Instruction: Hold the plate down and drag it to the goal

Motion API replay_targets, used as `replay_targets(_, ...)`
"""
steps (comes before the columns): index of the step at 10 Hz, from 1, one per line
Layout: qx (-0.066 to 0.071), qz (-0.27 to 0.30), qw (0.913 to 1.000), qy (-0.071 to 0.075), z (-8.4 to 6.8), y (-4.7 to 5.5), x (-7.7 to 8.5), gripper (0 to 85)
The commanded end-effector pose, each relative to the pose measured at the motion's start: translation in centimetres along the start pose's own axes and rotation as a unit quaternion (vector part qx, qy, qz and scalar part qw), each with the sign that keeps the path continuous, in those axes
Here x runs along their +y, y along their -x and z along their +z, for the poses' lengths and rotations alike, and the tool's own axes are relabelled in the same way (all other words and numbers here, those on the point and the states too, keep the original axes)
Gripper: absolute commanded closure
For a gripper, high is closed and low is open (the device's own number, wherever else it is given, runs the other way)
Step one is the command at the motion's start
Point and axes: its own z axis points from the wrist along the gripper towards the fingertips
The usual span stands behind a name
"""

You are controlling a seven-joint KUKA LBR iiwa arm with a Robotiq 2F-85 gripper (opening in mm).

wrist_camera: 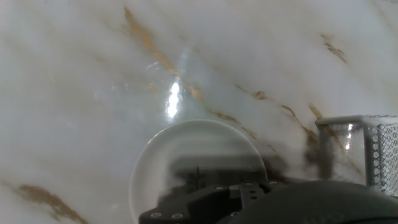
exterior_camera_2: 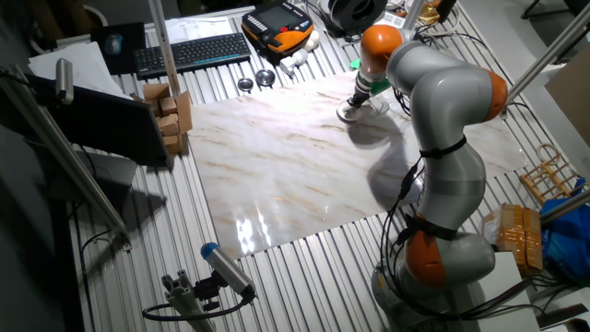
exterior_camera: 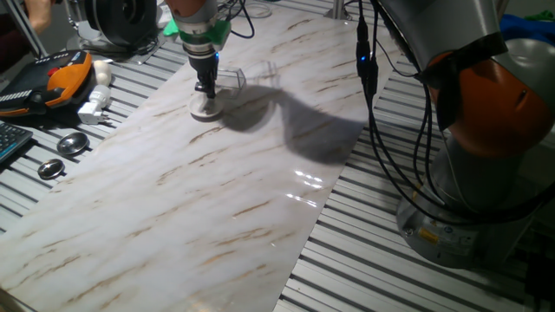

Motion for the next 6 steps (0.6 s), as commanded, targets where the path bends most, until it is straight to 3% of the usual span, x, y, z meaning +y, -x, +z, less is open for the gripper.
replay_targets(1,0.0,-0.001,1.0,0.0,-0.04,-0.02,-0.1,85.0)
replay_targets(6,0.001,-0.002,1.0,-0.002,-0.05,-0.22,-0.78,85.0)
